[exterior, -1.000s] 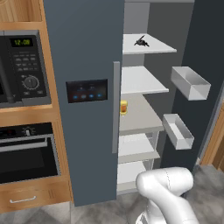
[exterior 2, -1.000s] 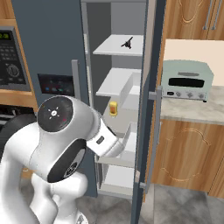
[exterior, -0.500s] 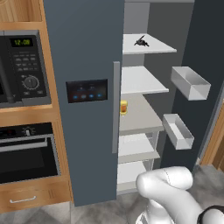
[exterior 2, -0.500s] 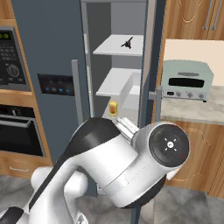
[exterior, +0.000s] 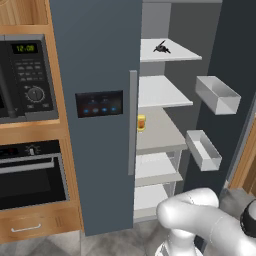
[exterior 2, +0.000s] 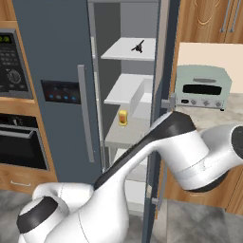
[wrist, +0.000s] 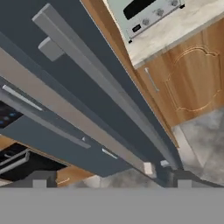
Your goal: Pick up the frozen fish from the freezer, place it on any shelf in the fridge, and close the fridge and freezer doors when done.
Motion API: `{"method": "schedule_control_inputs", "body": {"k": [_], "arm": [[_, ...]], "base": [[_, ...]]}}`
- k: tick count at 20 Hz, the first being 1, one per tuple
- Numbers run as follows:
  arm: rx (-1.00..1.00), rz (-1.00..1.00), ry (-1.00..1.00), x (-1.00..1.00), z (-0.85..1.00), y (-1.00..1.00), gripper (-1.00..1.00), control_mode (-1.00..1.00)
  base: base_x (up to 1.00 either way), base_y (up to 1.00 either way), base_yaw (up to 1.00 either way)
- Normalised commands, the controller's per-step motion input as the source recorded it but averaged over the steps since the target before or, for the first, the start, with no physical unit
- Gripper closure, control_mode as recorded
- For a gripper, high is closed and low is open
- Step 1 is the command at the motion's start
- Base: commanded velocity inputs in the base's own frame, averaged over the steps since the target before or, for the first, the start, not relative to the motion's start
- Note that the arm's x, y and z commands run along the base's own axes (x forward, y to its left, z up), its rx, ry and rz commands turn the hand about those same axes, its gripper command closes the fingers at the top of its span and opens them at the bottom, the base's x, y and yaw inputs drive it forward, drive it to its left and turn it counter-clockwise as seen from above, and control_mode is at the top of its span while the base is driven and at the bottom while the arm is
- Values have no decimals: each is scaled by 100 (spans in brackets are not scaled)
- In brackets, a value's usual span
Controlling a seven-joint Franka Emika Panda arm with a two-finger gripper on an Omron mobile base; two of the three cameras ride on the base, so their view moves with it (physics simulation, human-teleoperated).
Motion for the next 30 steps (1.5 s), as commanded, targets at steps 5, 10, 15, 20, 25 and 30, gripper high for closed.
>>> {"method": "schedule_control_inputs", "body": {"k": [5, 10, 15, 20, 25, 30], "arm": [[2, 8, -2, 100, -48, -25, -100, -100], [3, 10, -1, 56, -10, -51, -100, -100], [11, 2, 0, 63, -19, -7, -100, -100], [5, 0, 0, 66, -19, -4, -100, -100], [0, 1, 0, 58, -14, 3, -100, -100], [0, 5, -5, 54, -3, 75, -100, -100]], "base": [[0, 0, 0], [0, 0, 0], [0, 0, 0], [0, 0, 0], [0, 0, 0], [0, 0, 0]]}}
